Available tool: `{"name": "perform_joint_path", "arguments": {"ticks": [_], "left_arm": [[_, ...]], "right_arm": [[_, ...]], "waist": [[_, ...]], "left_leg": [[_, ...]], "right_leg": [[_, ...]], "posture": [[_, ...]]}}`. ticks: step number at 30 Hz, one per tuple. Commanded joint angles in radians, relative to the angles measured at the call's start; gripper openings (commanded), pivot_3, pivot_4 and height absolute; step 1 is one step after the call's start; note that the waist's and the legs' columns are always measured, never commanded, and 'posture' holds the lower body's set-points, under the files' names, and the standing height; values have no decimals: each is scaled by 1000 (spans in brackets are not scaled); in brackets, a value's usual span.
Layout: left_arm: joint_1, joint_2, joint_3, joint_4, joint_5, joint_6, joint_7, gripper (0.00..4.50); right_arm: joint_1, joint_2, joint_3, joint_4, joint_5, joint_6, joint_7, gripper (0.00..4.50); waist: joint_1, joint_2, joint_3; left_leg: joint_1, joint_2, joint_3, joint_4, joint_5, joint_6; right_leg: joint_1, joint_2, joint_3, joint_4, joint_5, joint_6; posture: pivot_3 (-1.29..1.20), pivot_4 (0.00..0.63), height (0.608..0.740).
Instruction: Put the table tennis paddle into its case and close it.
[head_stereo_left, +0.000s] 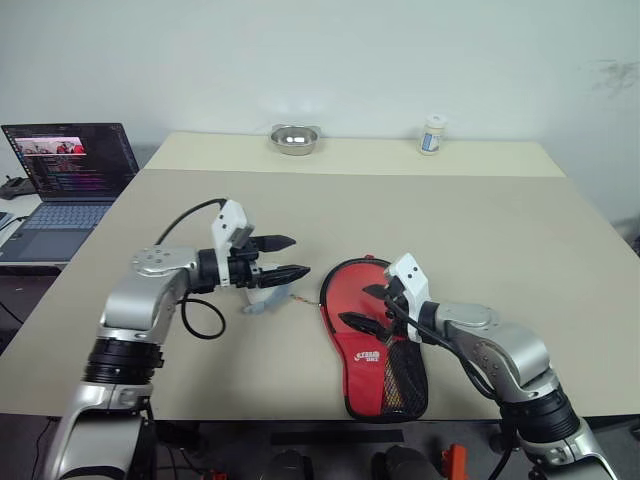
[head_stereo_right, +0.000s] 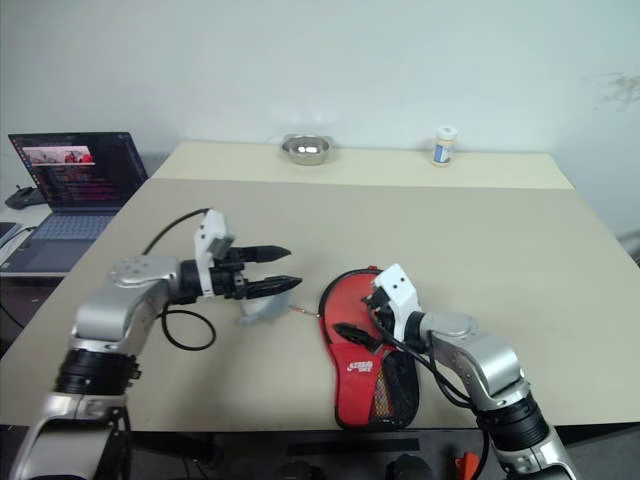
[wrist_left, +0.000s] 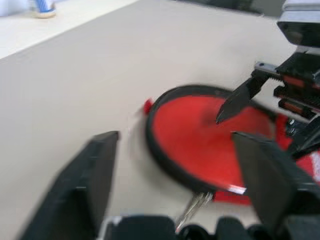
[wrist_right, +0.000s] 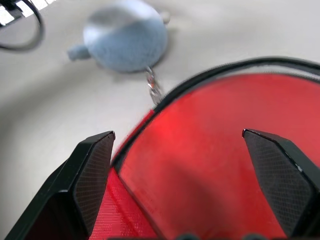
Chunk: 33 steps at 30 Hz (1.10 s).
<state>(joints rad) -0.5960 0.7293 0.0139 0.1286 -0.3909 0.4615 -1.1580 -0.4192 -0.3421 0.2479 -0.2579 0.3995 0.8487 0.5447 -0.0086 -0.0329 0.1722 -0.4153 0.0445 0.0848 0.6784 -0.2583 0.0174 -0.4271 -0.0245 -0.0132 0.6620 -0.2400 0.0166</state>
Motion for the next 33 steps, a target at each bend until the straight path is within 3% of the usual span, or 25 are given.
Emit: {"name": "perform_joint_path", "arguments": {"ticks": [1, 8, 15, 22, 25, 33], "left_arm": [[1, 74, 16, 4, 14, -23, -56, 4458], [-41, 111, -37, 173, 84, -108, -142, 4458], [-183, -13, -115, 493, 212, -260, -105, 4458], [-176, -56, -145, 542, 248, -300, -155, 4458], [-164, -52, -142, 541, 254, -291, -163, 3896], [-143, -52, -132, 521, 247, -249, -171, 1235]], "right_arm": [[-18, 12, 21, 3, -36, -52, 0, 4500], [-22, 29, 32, 35, -95, -80, -12, 4500], [-25, 32, 38, 25, -123, -80, -9, 4500], [-14, 29, 38, -5, -147, -84, -20, 4500], [-9, 29, 32, -16, -148, -84, -22, 4500], [4, 43, 54, 3, -151, -92, -17, 4500]], "waist": [[0, 0, 0], [3, 0, 0], [8, 0, 0], [1, 0, 0], [1, 0, 0], [1, -1, -1]], "left_leg": [[0, 0, 0, 0, 0, 0], [0, 0, 1, 0, 0, 0], [0, -1, 1, 1, 0, 0], [0, 0, 1, 1, 0, 0], [0, 1, 1, 1, 0, 0], [0, 0, 1, 1, 0, 0]], "right_leg": [[0, 0, 0, 0, 0, 0], [0, 0, 0, 0, 0, 0], [0, 0, -1, 1, 0, 0], [-1, 0, 0, 2, 0, 0], [-1, 0, 0, 2, 0, -1], [-1, 0, 0, 2, 0, -1]], "posture": [[0, 150, 740], [0, 150, 740], [0, 150, 740], [0, 150, 740], [0, 150, 740], [0, 150, 740]]}}
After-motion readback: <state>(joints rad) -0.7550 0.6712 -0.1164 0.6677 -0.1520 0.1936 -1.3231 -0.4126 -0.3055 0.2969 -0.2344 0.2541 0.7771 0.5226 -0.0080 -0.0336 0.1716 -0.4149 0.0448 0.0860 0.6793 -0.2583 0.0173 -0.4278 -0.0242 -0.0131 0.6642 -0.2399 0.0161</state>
